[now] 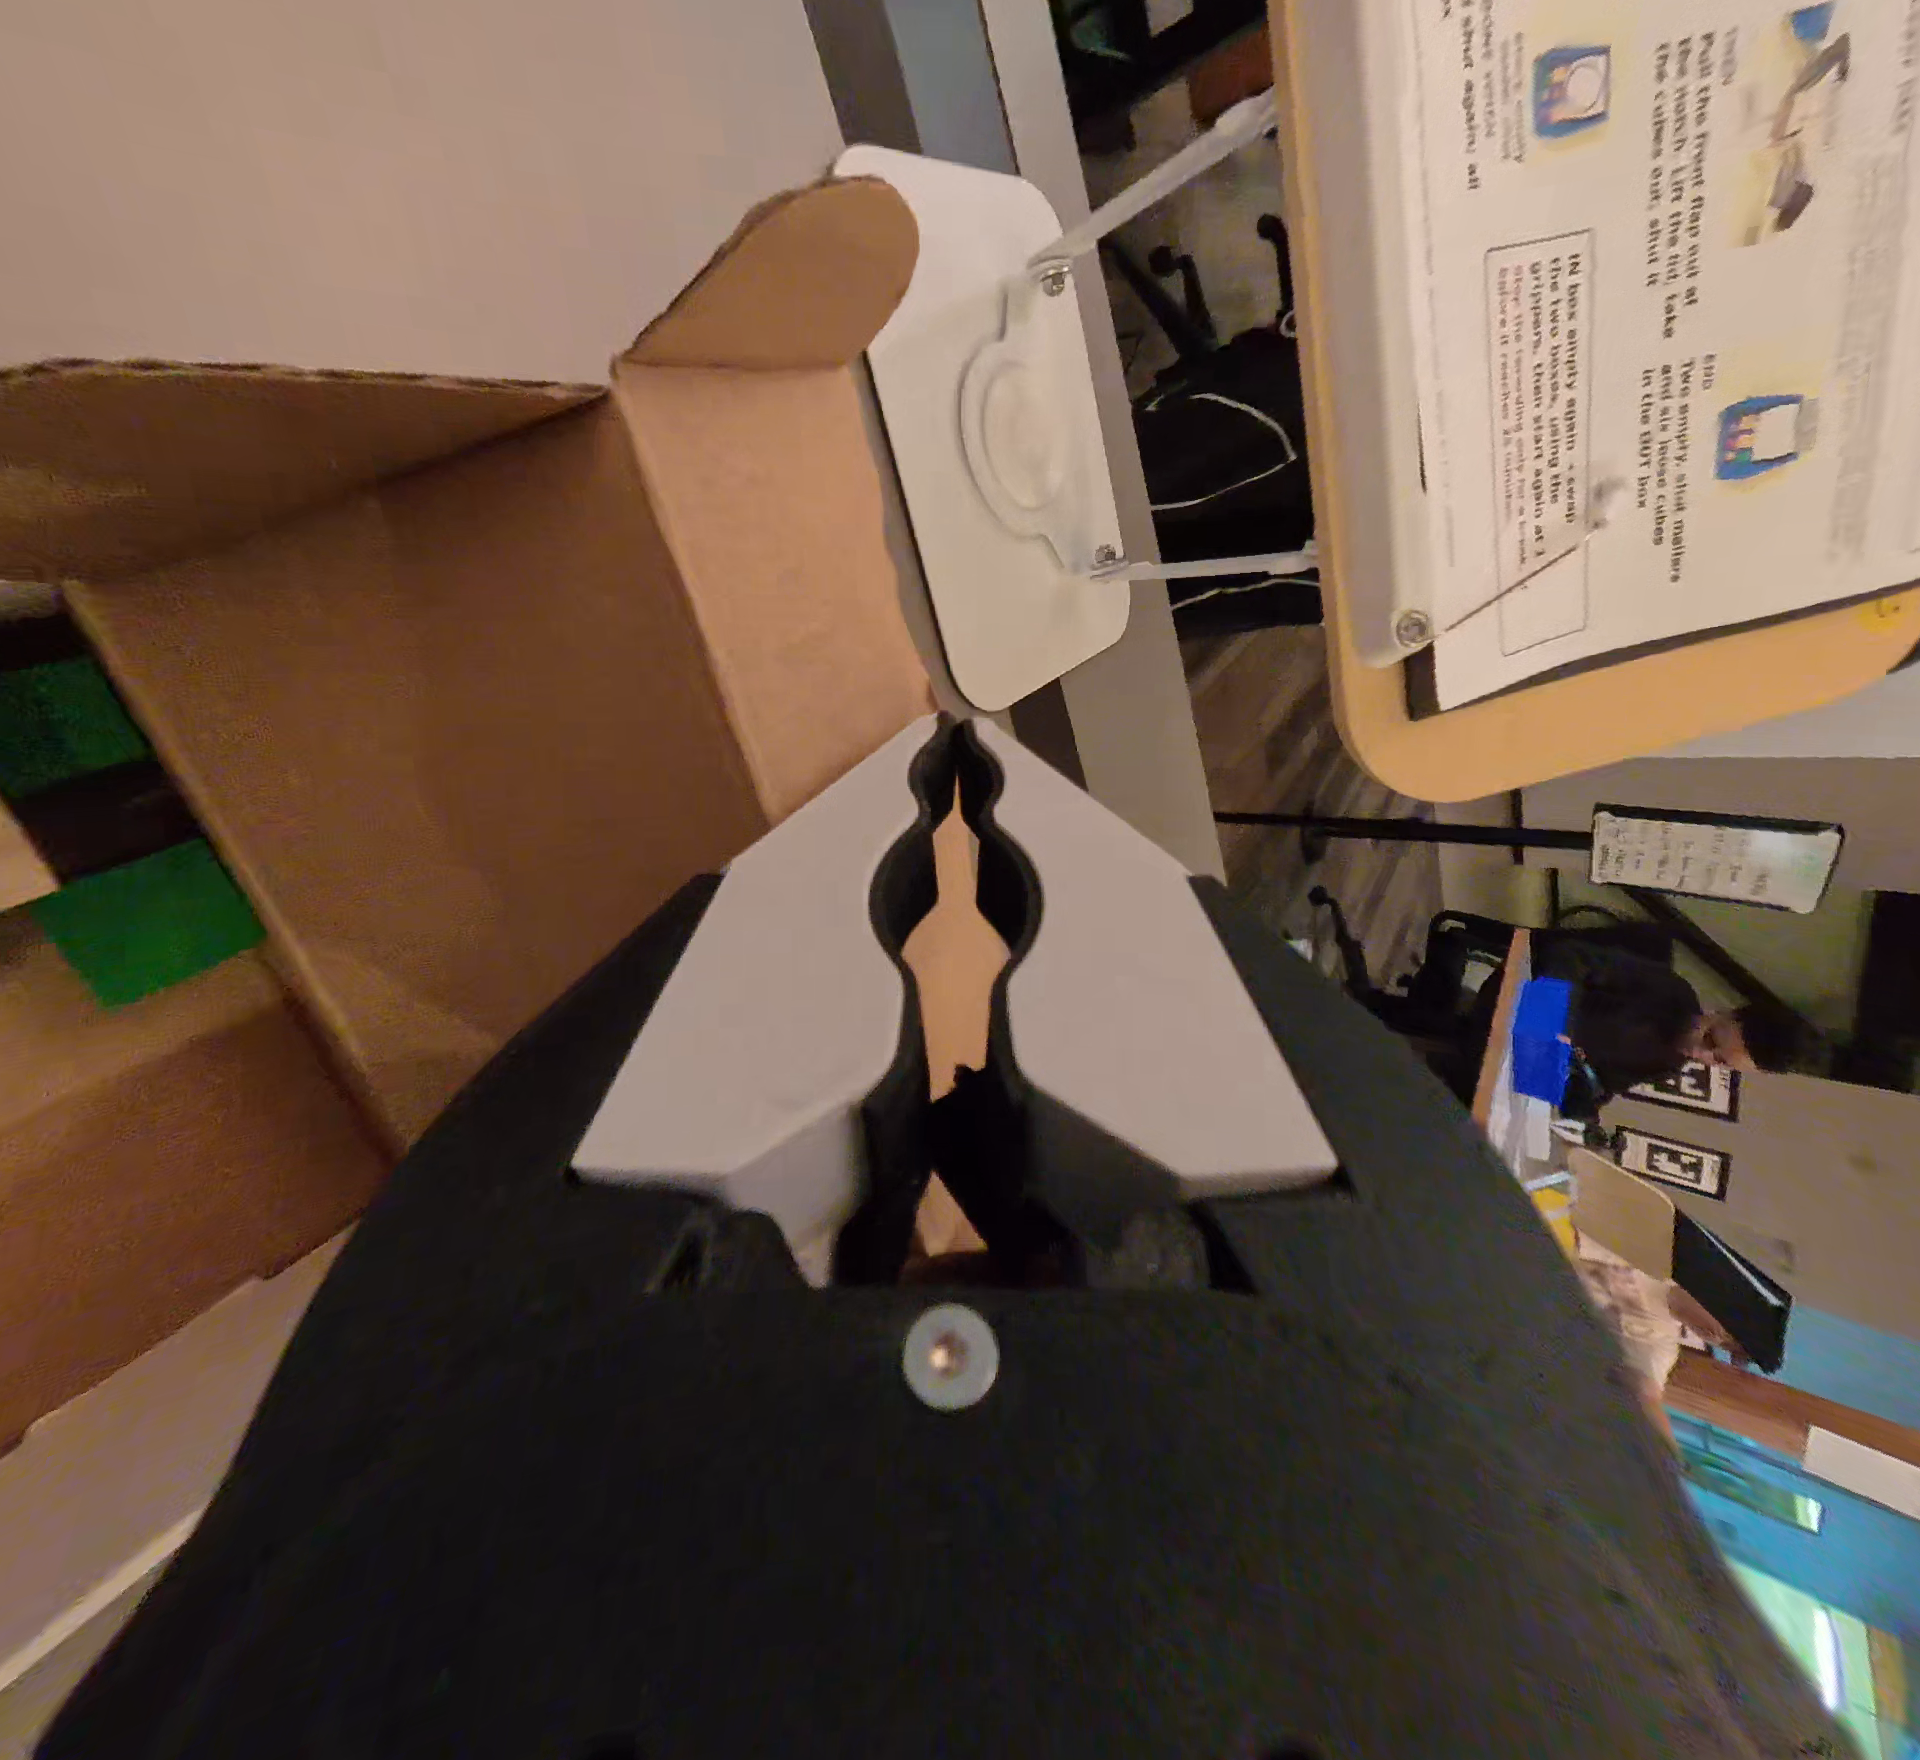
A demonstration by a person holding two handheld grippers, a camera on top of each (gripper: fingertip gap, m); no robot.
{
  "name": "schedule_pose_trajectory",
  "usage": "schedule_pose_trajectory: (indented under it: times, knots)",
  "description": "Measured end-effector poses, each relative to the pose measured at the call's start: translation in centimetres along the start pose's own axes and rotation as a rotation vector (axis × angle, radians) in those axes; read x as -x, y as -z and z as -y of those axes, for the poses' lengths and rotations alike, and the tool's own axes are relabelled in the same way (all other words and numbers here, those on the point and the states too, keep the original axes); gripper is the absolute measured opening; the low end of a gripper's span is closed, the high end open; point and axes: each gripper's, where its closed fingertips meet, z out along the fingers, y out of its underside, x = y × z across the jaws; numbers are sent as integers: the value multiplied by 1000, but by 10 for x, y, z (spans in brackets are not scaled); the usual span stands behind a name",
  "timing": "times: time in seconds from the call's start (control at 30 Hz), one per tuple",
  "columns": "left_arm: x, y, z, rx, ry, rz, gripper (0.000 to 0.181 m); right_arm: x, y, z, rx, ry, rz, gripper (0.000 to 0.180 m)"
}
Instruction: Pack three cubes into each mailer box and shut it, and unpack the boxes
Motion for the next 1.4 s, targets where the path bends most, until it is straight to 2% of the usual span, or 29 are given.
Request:
schedule_pose_trajectory:
  times: [0.2,0.37,0.57,0.67,0.77,0.9,0.93,1.0,1.13,1.23,1.3,1.4]
  knots:
    - [2,-3,4,-51,23,27,16,31,-58,-27,97,20,110,0]
    - [2,-3,5,-82,54,32,15,61,-74,-50,197,84,216,0]
    - [3,-3,8,-89,81,34,13,53,-42,-22,41,-20,289,0]
    - [3,-3,8,-92,98,25,12,51,-16,-8,-28,-77,343,27]
    - [4,-4,8,-94,105,20,12,47,11,-4,-57,-80,343,37]
    - [3,-2,10,-113,115,6,12,40,51,5,-139,-98,291,38]
    - [4,-1,11,-125,123,3,12,43,62,7,-167,-107,295,33]
    - [0,4,16,-177,156,-53,20,56,75,5,-191,-134,326,32]
    - [-1,30,26,-271,239,-213,34,92,76,-19,-156,-140,362,30]
    - [32,66,31,-416,404,-264,42,114,72,-36,-129,-150,374,29]
    - [64,77,12,-406,484,-213,44,123,74,-41,-145,-173,389,25]
    - [96,67,-38,-268,626,-145,48,134,78,-42,-163,-190,411,25]
